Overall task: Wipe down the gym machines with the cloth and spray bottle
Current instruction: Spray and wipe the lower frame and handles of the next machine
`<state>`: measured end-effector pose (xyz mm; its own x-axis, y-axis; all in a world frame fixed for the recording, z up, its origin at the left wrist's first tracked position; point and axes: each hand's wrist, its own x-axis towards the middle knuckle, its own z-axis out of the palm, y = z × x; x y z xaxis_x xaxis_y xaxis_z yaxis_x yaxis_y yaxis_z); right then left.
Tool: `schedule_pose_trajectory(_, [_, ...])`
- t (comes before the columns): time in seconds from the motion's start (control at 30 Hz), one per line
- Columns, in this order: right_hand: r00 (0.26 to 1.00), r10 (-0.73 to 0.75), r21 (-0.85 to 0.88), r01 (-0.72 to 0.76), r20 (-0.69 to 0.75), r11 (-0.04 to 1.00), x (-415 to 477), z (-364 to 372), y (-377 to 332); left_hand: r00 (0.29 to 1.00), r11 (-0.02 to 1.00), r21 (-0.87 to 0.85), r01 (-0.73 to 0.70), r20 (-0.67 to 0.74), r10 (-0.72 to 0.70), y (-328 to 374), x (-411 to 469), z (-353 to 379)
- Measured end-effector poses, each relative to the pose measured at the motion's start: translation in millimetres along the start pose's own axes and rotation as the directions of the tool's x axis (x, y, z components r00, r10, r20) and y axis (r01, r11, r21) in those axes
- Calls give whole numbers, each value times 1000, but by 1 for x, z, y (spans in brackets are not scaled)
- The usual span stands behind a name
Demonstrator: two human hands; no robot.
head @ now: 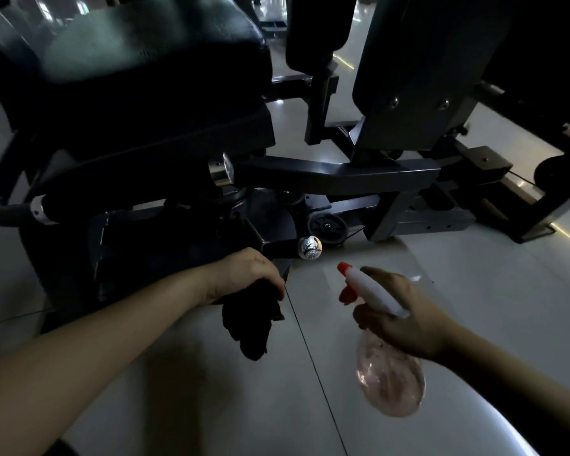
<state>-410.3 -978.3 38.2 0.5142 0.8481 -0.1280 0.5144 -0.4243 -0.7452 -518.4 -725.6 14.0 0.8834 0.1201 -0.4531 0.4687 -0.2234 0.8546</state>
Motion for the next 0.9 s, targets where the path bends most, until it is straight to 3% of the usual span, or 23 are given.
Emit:
schedule_pose_trajectory(0.1, [963, 149, 224, -199, 223, 954, 10, -21, 16, 999, 998, 55, 6, 38, -8, -3, 2, -2])
schedule_pose_trajectory(0.2, [939, 149, 306, -248, 311, 919, 33, -34, 37, 999, 996, 87, 9, 30, -12, -6, 2, -2])
schedule_pose_trajectory(0.7, [933, 86, 404, -233, 348, 885, 104, -27, 84, 997, 989, 143, 33, -76, -22, -15, -5, -21])
schedule_pose_trajectory(0.9, [960, 104, 411, -208, 260, 888, 125, -14, 82, 994, 980, 187, 67, -97, -49, -11, -7, -27])
